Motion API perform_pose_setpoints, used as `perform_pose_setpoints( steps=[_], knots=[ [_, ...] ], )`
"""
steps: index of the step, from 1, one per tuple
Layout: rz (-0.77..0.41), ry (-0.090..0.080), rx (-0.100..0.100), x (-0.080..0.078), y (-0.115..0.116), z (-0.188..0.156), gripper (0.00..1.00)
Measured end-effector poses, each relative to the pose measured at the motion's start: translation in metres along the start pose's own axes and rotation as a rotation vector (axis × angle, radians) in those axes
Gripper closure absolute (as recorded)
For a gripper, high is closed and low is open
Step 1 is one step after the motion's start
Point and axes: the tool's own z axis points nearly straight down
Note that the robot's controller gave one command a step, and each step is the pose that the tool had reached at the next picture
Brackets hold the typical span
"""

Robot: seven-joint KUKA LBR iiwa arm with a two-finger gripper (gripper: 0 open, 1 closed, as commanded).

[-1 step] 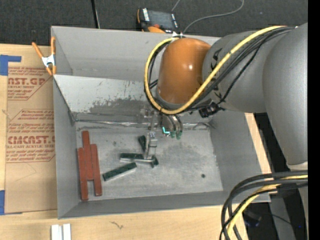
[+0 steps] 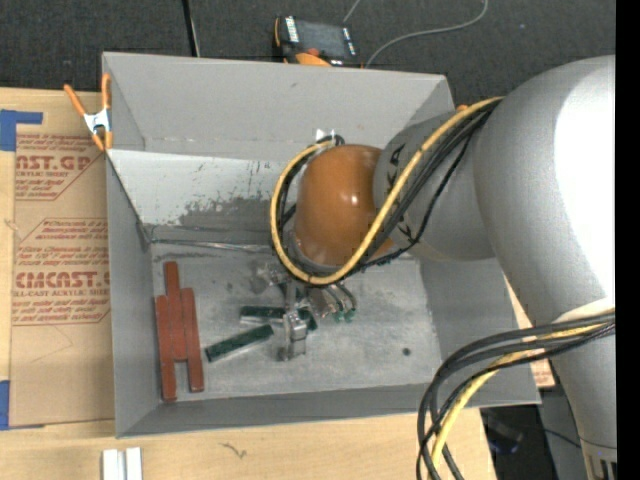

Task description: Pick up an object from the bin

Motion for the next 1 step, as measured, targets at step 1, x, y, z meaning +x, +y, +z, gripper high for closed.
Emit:
perform_pose_setpoints(
  steps=[1],
  knots=[
    [0.001,-0.004,-0.001,-0.0012,-0.0002,-0.0015,1.0]
  ],
)
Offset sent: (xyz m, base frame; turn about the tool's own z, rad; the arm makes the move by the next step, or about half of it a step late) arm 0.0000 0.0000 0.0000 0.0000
